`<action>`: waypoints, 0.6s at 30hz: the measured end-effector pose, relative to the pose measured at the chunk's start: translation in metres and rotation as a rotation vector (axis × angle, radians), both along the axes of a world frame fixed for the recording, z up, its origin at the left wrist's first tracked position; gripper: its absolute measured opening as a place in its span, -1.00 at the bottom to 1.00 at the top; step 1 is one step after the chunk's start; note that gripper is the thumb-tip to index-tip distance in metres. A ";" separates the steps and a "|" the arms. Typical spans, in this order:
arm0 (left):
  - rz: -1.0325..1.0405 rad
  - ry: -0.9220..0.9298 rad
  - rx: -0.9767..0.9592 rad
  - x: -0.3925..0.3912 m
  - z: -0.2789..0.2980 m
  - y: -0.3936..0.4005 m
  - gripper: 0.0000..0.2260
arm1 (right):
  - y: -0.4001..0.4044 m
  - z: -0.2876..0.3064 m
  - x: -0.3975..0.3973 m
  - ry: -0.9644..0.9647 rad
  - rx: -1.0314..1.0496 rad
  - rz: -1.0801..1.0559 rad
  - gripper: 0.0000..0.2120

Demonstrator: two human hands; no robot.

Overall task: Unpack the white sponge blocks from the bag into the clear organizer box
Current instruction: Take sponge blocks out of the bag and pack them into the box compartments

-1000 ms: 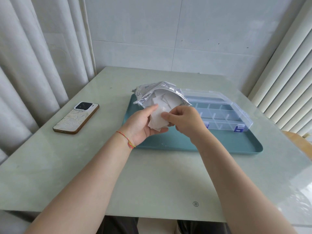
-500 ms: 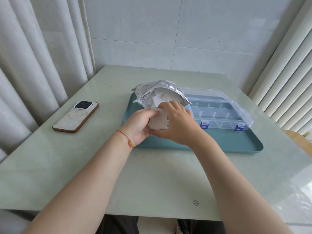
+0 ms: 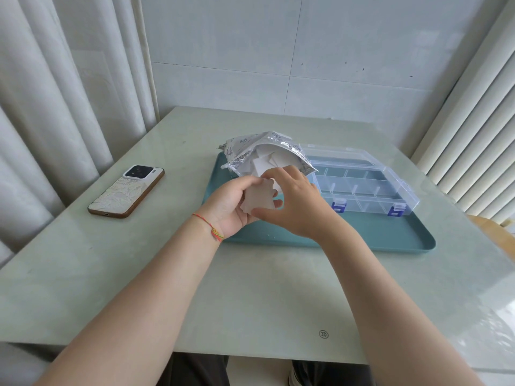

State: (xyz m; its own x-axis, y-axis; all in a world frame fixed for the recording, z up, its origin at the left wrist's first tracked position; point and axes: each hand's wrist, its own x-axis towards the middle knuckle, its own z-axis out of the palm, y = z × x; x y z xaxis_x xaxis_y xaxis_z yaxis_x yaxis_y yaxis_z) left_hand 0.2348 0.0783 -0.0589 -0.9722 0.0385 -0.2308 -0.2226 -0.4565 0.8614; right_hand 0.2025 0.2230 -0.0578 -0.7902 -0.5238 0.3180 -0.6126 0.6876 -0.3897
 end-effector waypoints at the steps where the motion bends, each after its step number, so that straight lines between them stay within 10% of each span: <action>1: -0.004 -0.013 0.019 0.000 0.000 -0.002 -0.79 | 0.000 0.000 0.000 0.011 -0.016 -0.010 -0.39; 18: 0.079 0.036 0.152 -0.007 -0.005 -0.005 -0.74 | 0.001 0.005 0.002 -0.110 -0.234 0.017 -0.38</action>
